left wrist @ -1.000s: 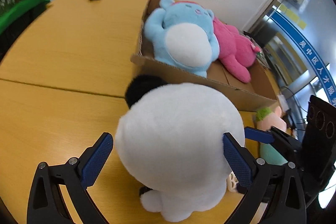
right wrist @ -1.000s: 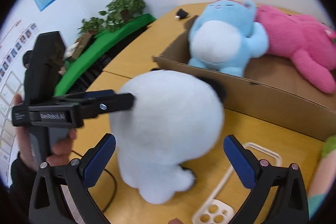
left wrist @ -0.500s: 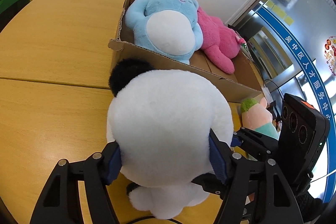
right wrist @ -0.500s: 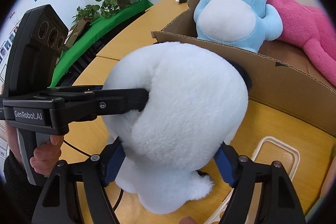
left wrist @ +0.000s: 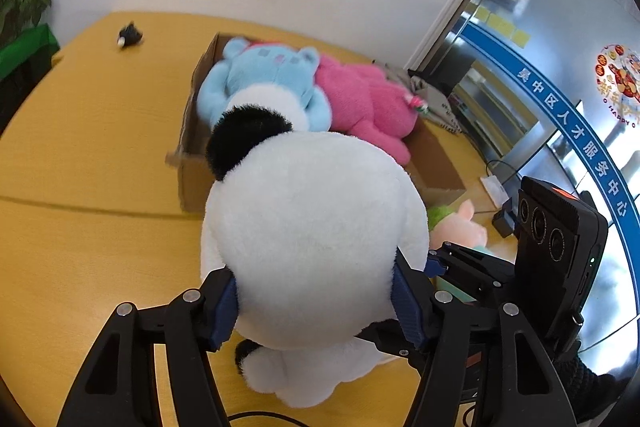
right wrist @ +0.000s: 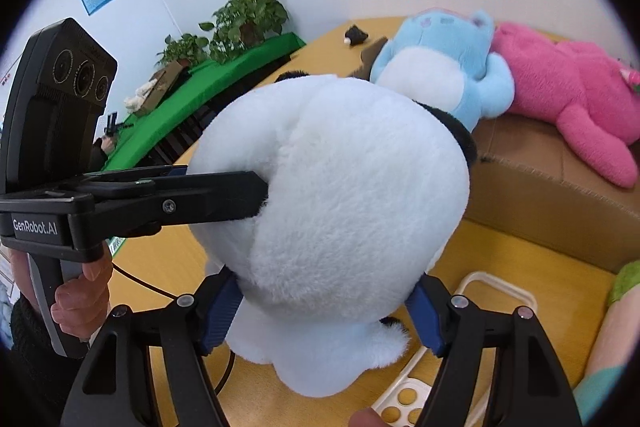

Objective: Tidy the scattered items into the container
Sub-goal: 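Close both tools on the sides of the white panda plush, then carry the panda over the box and lower it beside the blue cat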

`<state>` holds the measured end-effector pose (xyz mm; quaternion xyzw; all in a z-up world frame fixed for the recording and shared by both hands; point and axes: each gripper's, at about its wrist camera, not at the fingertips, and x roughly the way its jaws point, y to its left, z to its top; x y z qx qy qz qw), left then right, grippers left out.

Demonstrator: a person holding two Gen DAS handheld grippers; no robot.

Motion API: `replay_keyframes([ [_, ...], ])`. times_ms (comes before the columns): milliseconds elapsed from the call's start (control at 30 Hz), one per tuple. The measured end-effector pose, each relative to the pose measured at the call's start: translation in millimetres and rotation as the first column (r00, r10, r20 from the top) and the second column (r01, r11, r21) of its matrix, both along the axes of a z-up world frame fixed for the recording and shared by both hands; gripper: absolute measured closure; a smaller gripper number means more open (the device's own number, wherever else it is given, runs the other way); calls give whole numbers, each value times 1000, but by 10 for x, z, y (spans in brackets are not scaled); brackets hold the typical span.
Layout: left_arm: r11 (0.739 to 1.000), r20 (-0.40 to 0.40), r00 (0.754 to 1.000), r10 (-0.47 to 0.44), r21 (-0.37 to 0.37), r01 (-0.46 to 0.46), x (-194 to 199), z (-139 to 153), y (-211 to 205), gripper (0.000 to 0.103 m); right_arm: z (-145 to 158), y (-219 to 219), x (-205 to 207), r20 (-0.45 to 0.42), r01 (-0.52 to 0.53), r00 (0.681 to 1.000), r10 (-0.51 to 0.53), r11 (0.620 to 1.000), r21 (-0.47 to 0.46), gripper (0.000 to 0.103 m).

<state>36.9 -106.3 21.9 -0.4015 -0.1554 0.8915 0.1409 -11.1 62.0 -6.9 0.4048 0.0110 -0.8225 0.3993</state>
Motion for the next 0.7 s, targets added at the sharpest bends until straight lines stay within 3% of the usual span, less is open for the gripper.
replay_keyframes([
  [200,998,-114,992,-53,-28,50,-283,640,316,34,602,268,-141,-125,41,991,-46,998,-47,30],
  [400,991,-146,981,-131,-55,124,-1050,929,571,34,1017,573,-618,-191,118,974,-126,992,-54,30],
  [533,986,-119,980,-162,-60,155,-1555,834,716,34,1043,743,-1035,-167,169,971,-173,985,-36,30],
  [700,987,-29,986,-163,-11,162,-2170,428,831,34,732,944,-1494,-92,196,977,-195,981,6,30],
])
